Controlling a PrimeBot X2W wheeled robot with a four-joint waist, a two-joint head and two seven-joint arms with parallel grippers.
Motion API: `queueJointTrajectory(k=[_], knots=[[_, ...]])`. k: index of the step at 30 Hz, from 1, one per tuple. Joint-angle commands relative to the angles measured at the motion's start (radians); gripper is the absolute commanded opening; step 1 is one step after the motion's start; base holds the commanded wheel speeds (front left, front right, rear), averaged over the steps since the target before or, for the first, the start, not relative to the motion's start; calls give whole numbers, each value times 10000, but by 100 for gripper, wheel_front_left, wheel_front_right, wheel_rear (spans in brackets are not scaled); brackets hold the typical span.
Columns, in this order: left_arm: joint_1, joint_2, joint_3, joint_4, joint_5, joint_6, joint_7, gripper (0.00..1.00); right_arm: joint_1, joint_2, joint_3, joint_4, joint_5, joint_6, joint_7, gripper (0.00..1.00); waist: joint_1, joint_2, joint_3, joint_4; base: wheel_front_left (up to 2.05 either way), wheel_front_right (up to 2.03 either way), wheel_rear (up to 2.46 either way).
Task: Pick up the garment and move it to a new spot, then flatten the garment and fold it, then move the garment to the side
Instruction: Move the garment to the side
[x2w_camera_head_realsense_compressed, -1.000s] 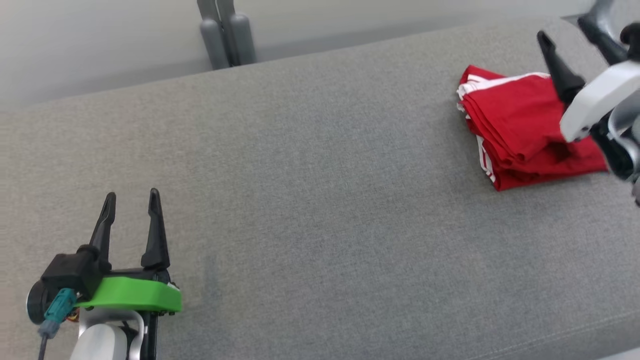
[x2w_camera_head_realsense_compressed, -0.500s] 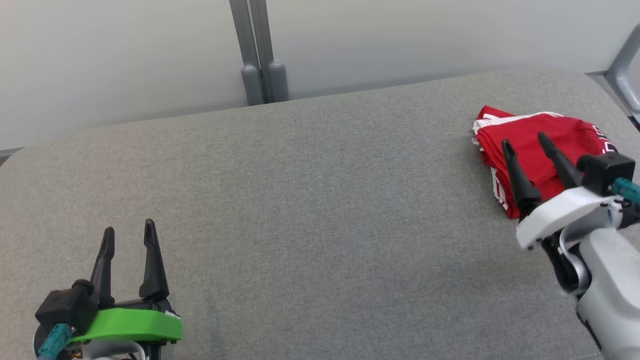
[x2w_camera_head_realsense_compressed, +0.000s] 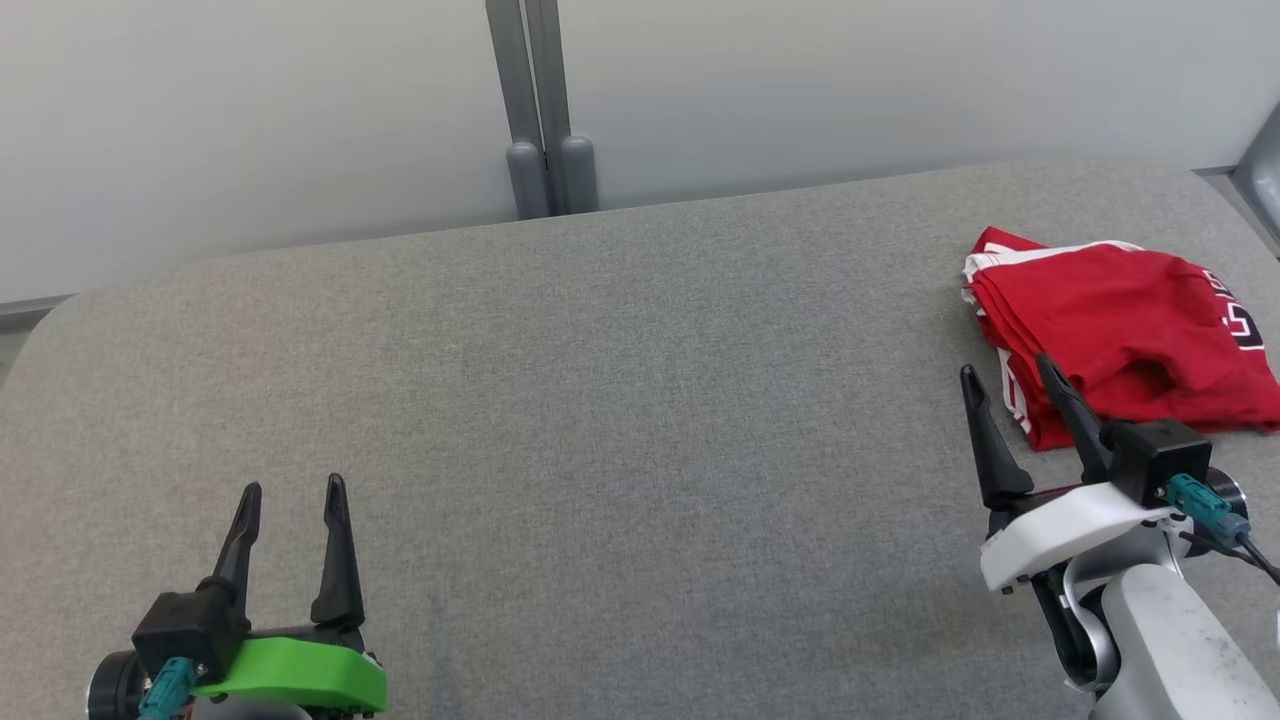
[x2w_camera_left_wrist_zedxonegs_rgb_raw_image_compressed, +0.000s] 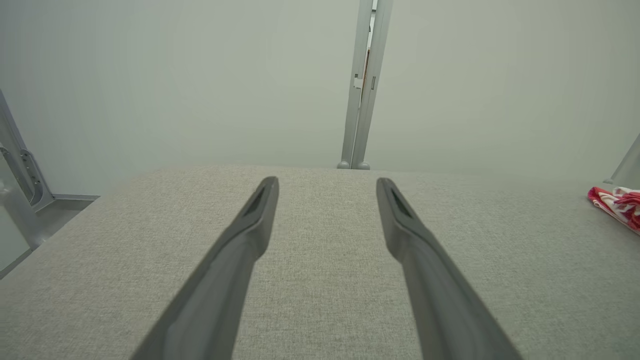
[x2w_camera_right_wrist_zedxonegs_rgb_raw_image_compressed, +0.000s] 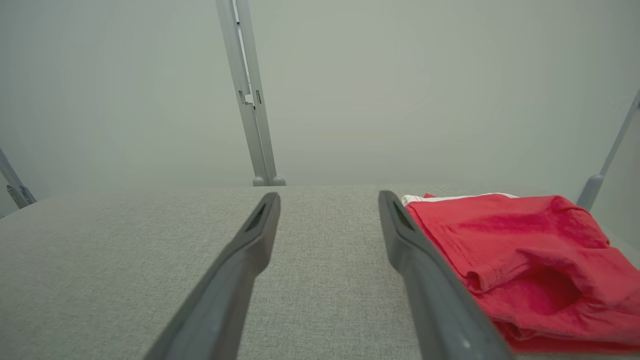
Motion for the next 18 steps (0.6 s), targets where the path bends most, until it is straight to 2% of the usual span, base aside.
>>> queueJointTrajectory(k=[1, 8, 18], knots=[[108, -47, 85, 6, 144, -12, -21, 100, 163, 70, -59, -81, -139, 2, -23, 100, 1, 0, 1, 23, 0, 0, 0], [-25, -200, 180, 166, 639, -112, -21, 100, 227, 256, -66, -169, -329, 0, -24, 100, 1, 0, 37, 75, 0, 0, 0], [-223, -340, 335, 426, 777, -267, -21, 100, 302, 371, -15, -154, -316, 2, -22, 100, 1, 0, 14, 17, 0, 0, 0]])
